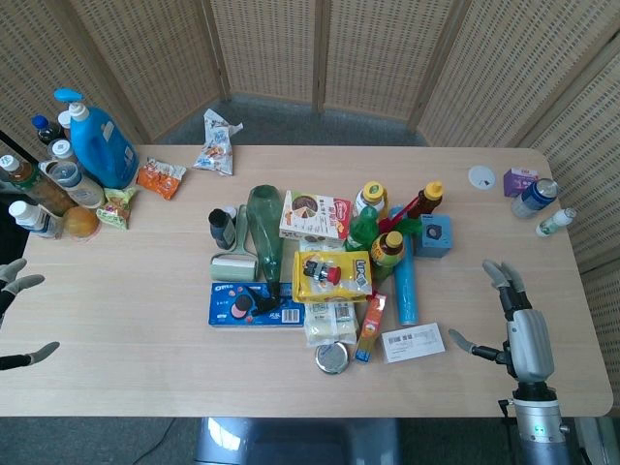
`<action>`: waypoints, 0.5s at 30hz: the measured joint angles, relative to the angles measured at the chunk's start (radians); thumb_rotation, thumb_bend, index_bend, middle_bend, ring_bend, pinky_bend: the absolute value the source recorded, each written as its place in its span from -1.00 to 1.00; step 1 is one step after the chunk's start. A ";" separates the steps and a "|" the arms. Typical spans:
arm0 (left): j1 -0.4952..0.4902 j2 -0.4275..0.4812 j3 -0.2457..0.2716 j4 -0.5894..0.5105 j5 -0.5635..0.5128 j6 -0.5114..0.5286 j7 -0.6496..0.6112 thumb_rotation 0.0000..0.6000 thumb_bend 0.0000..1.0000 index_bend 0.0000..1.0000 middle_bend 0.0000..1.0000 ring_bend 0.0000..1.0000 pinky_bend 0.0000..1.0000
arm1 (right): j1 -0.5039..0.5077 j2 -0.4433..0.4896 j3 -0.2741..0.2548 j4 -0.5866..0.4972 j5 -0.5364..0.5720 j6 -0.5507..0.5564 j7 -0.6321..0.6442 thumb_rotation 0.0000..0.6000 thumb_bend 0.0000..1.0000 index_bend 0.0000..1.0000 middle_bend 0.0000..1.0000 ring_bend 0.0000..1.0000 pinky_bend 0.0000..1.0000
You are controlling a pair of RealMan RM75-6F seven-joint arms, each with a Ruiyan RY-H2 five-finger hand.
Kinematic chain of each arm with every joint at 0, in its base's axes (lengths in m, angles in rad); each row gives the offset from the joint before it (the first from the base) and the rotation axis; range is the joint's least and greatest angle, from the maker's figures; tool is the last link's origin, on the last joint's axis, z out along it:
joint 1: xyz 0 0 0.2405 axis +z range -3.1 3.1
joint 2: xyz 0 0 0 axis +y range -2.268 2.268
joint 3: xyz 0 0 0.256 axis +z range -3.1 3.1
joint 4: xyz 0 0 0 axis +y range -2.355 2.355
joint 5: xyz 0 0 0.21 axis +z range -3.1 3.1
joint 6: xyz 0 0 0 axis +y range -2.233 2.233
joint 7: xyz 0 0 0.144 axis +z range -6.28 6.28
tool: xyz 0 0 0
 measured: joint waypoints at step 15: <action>-0.005 -0.002 -0.007 0.005 -0.017 -0.009 -0.001 1.00 -1.00 -0.57 -1.00 -1.00 -1.00 | 0.038 -0.027 -0.010 -0.024 -0.046 -0.039 -0.085 1.00 -1.00 -0.98 -0.98 -1.00 -0.50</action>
